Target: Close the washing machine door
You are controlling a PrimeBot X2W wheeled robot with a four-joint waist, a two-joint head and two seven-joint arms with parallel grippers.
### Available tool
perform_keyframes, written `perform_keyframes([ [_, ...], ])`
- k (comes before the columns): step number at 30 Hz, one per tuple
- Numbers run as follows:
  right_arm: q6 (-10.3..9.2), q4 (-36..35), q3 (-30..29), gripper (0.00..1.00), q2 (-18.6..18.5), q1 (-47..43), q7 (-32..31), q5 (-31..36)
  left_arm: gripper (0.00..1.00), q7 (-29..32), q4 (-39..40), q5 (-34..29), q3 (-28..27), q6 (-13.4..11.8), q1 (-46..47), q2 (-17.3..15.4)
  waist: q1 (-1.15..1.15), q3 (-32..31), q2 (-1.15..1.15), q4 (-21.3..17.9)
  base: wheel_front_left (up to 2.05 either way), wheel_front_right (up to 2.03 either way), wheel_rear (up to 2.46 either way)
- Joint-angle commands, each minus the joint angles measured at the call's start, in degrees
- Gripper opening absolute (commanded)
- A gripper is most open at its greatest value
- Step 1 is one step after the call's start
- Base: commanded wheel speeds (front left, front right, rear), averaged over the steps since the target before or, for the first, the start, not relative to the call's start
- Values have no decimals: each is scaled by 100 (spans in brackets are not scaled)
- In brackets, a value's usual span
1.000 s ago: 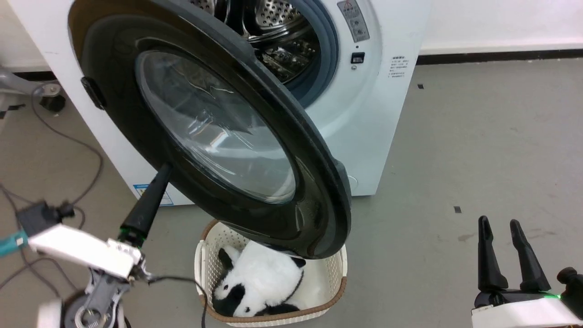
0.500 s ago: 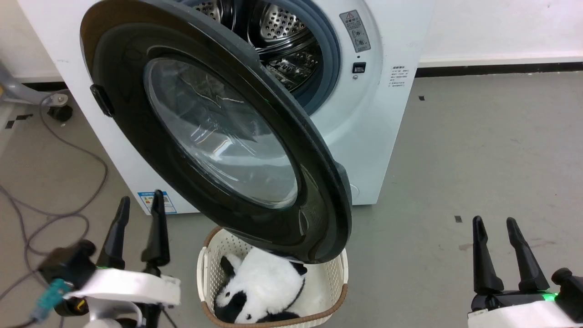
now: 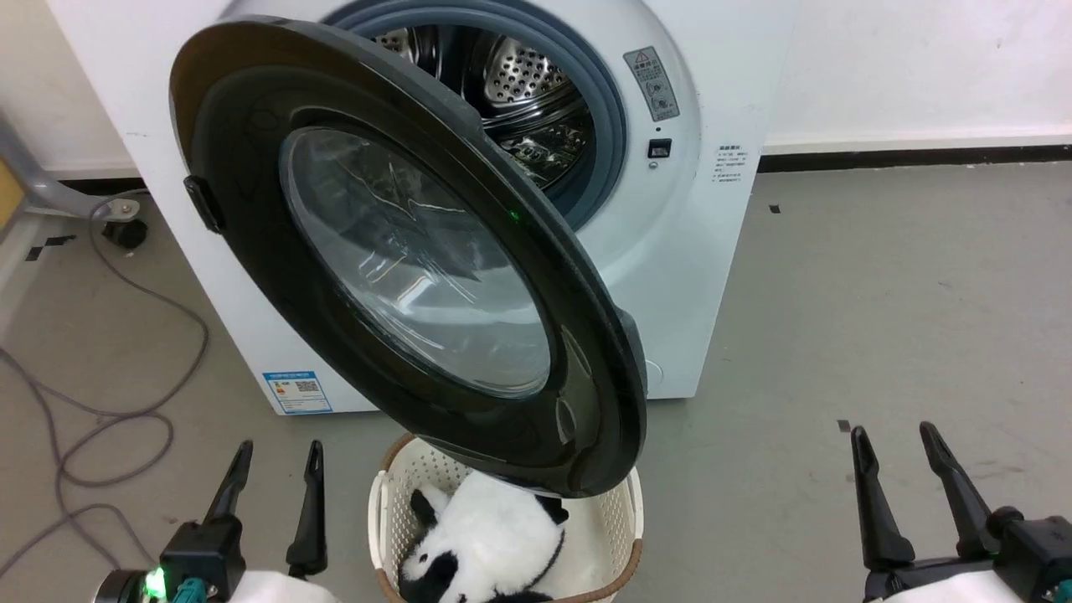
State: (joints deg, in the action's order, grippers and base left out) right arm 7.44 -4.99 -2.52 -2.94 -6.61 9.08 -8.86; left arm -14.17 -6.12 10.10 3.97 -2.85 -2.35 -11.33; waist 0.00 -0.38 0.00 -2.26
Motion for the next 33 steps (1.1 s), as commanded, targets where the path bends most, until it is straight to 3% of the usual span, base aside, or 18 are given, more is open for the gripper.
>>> perform_keyframes([
  [1, 5, -39, -14, 100, 6, -96, -44, 41, 100, -17, -35, 10, -7, 13, -67, -13, 0, -6, 0, 20, 0, 0, 0],
  [2, 5, -47, -22, 100, 6, -115, -73, 68, 100, -5, -74, 17, -7, 21, -78, -34, 0, -9, 0, 32, 0, 0, 0],
  [3, 5, -51, -30, 75, 6, -132, -96, 68, 100, -6, -99, 46, -11, 39, -77, -36, 0, -11, 0, 44, 0, 0, 0],
  [4, 5, -51, -36, 7, 6, -145, -123, 69, 100, -8, -117, 72, -15, 54, -71, -38, 0, -10, 0, 56, 0, 0, 0],
  [5, 5, -51, -44, 0, 6, -156, -142, 69, 100, -10, -137, 94, -18, 62, -62, -37, 0, -7, 0, 69, 0, 0, 0],
  [16, 5, 172, -246, 0, 6, -57, -212, -180, 100, -38, -196, 248, 31, 142, 78, 21, 0, 15, 0, 210, 0, 0, 0],
  [24, 5, -64, -441, 0, 6, 980, -183, -163, 100, -52, -156, 308, 50, 124, 186, 70, 0, 61, 0, 266, 0, 0, 0],
  [33, 5, -901, 265, 0, 6, 2311, -367, -154, 100, -67, -114, 341, 81, 101, 282, 132, 0, 121, 0, 394, 0, 0, 0],
])
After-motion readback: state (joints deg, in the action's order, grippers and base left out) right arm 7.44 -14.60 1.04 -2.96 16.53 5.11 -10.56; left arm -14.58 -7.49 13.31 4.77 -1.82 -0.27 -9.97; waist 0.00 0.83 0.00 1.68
